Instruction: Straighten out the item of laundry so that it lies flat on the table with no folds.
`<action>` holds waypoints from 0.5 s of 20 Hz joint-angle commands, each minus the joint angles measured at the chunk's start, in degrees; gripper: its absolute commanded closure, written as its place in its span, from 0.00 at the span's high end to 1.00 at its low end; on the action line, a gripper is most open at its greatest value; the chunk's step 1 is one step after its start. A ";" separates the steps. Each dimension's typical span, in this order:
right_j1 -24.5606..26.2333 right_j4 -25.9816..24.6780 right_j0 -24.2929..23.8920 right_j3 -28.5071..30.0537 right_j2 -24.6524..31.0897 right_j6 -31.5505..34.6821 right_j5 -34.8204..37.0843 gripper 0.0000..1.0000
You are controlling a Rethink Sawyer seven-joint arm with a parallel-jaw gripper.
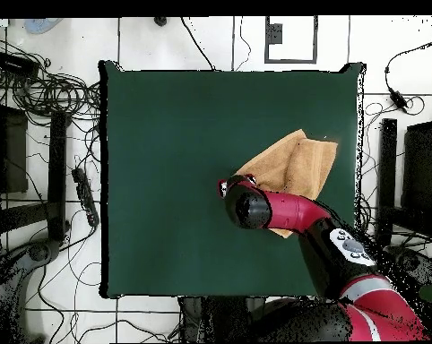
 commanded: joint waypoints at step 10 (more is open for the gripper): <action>10.54 -0.40 1.50 0.65 -1.92 10.51 -4.76 0.00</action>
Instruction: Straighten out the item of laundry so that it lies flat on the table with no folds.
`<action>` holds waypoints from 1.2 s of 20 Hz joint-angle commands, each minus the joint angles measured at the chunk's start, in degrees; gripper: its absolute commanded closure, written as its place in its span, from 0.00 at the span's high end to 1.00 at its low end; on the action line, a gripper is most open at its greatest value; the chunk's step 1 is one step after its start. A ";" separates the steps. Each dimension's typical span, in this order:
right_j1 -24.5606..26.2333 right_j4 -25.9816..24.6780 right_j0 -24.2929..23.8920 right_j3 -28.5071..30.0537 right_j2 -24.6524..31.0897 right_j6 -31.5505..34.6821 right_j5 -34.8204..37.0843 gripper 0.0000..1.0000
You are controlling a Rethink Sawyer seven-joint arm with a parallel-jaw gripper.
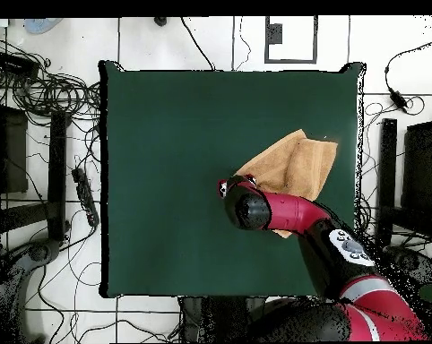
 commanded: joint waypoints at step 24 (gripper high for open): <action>2.97 14.50 12.31 13.78 -5.14 20.65 -14.46 0.00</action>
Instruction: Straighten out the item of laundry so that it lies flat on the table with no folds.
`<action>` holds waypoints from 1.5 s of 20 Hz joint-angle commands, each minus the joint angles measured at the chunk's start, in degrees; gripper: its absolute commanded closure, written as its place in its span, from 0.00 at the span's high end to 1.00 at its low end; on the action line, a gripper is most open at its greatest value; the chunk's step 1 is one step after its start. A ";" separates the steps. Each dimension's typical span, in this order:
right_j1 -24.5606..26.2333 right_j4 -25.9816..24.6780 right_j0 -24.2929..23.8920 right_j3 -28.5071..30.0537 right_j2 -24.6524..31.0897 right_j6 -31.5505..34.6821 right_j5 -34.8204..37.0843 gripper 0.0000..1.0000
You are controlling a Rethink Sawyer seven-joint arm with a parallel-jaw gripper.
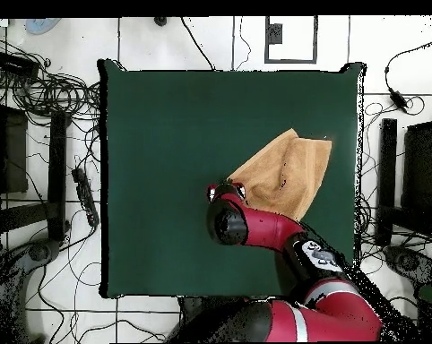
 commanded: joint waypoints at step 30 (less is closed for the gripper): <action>-21.20 23.48 17.44 19.64 -4.98 20.19 21.91 0.00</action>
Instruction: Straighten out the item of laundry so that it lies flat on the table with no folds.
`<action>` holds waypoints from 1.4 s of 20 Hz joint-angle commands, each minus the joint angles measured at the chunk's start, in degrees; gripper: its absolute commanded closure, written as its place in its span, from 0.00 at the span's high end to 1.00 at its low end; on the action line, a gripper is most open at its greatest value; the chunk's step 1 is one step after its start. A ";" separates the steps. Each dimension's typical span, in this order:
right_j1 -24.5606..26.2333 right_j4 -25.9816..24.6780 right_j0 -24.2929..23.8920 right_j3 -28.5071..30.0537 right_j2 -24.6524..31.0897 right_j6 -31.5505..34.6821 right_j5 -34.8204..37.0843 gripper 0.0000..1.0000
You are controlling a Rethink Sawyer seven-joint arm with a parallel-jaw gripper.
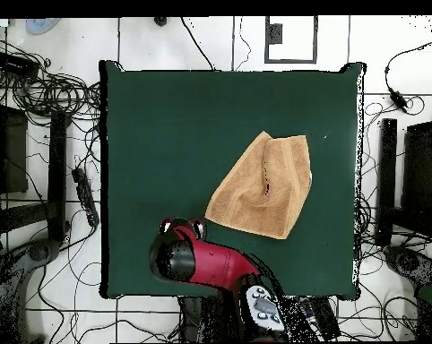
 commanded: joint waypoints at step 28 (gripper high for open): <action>4.97 1.56 -11.32 -0.69 -1.98 15.42 -0.09 0.00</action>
